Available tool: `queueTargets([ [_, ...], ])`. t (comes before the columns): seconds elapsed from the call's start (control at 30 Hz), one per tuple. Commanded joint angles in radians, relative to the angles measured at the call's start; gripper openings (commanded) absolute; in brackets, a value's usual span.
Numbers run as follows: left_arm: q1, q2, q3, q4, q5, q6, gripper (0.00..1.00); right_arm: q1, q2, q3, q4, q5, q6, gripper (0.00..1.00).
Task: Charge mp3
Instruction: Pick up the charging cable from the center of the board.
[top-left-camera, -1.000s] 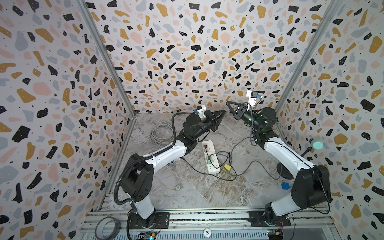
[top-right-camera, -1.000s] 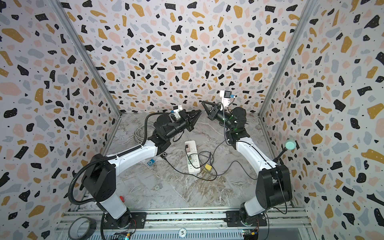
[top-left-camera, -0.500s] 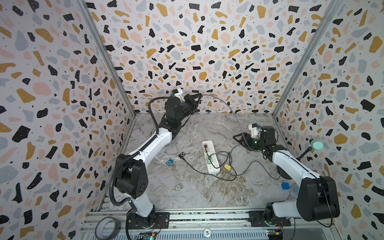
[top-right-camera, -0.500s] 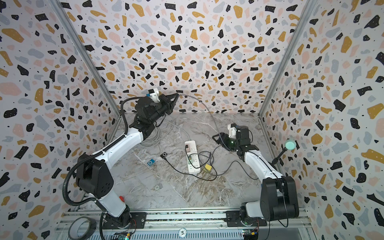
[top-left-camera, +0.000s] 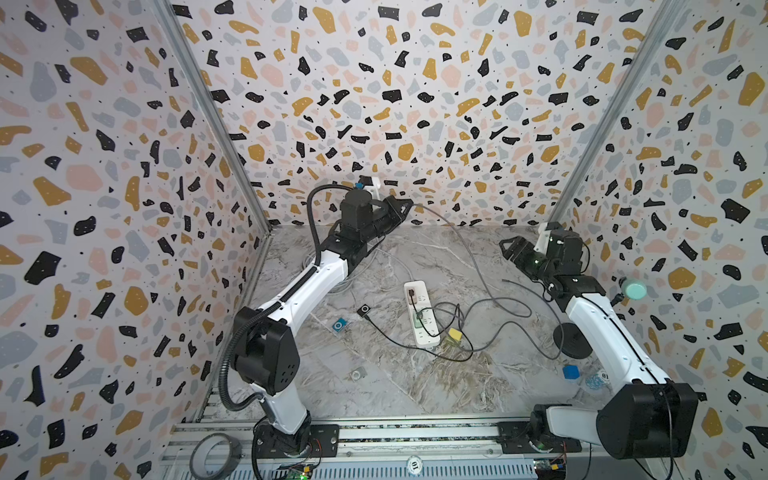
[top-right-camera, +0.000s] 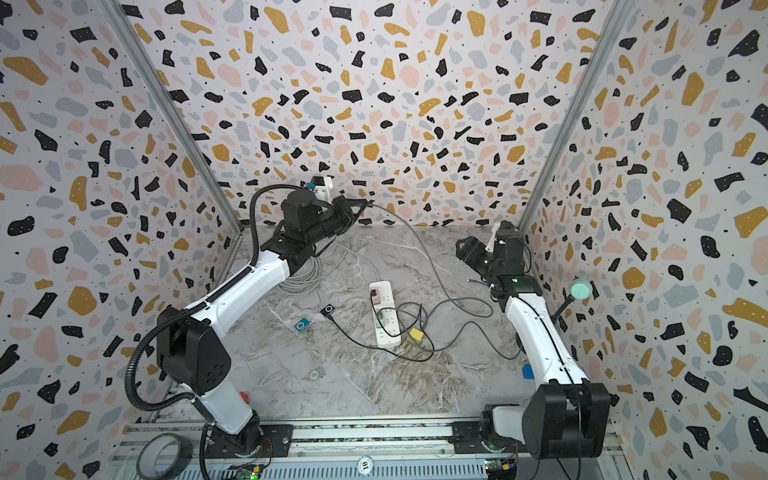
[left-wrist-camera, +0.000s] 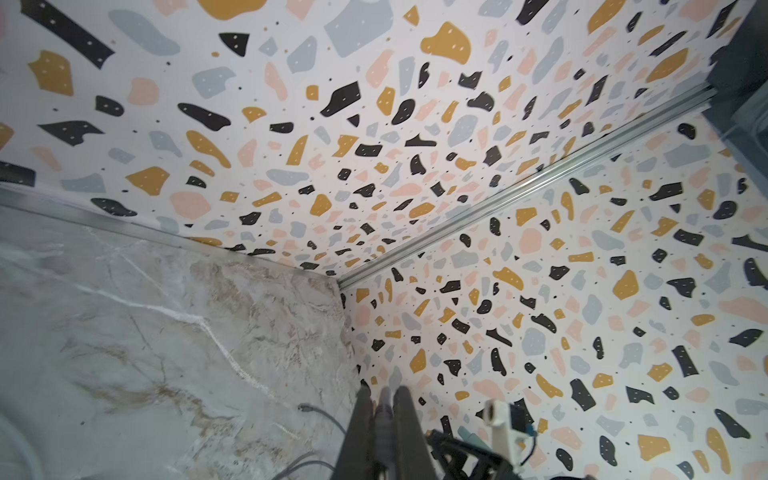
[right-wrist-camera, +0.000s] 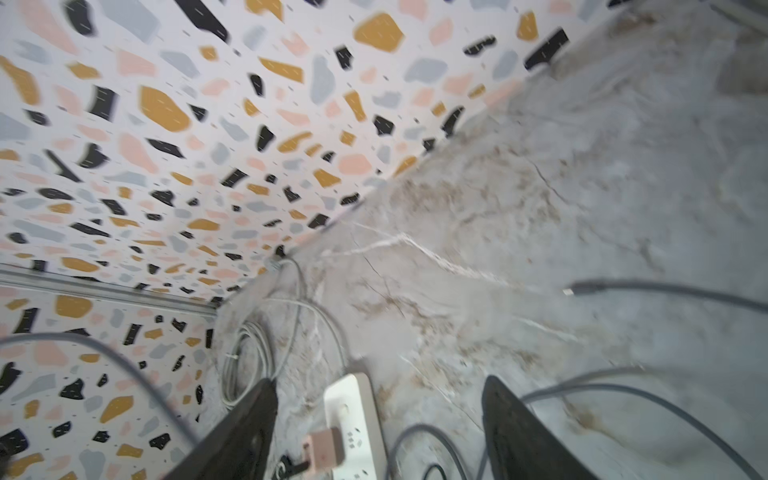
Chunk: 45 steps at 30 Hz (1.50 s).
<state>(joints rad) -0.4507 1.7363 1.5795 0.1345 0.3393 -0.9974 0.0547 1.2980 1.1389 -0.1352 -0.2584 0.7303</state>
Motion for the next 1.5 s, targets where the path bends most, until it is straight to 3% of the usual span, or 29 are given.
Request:
queueTargets([
  [0.0, -0.041, -0.009, 0.0, 0.057, 0.063, 0.067, 0.0, 0.009, 0.055, 0.015, 0.128, -0.014, 0.087, 0.79],
  [0.17, -0.083, -0.025, -0.084, 0.127, 0.086, 0.043, 0.0, 0.082, 0.084, -0.005, 0.563, -0.094, 0.247, 0.78],
  [0.3, -0.083, -0.04, -0.169, 0.323, 0.084, -0.047, 0.0, 0.198, 0.138, 0.087, 0.6, -0.25, 0.382, 0.76],
  [0.5, -0.089, -0.043, -0.208, 0.459, 0.083, -0.09, 0.0, 0.368, 0.133, 0.065, 0.612, -0.256, 0.572, 0.7],
  [0.63, -0.089, -0.05, -0.233, 0.501, 0.08, -0.089, 0.0, 0.398, 0.141, 0.039, 0.646, -0.253, 0.656, 0.68],
  [0.93, -0.097, -0.071, -0.279, 0.547, 0.084, -0.108, 0.0, 0.372, 0.174, 0.019, 0.667, -0.177, 0.686, 0.67],
  [1.1, -0.113, -0.086, -0.311, 0.578, 0.079, -0.114, 0.0, 0.367, 0.221, 0.036, 0.702, -0.159, 0.73, 0.61],
  [1.23, -0.126, -0.086, -0.319, 0.591, 0.076, -0.115, 0.0, 0.37, 0.245, 0.069, 0.666, -0.153, 0.738, 0.53],
  [1.47, -0.132, -0.08, -0.331, 0.586, 0.077, -0.105, 0.0, 0.366, 0.223, 0.043, 0.67, -0.125, 0.761, 0.06],
])
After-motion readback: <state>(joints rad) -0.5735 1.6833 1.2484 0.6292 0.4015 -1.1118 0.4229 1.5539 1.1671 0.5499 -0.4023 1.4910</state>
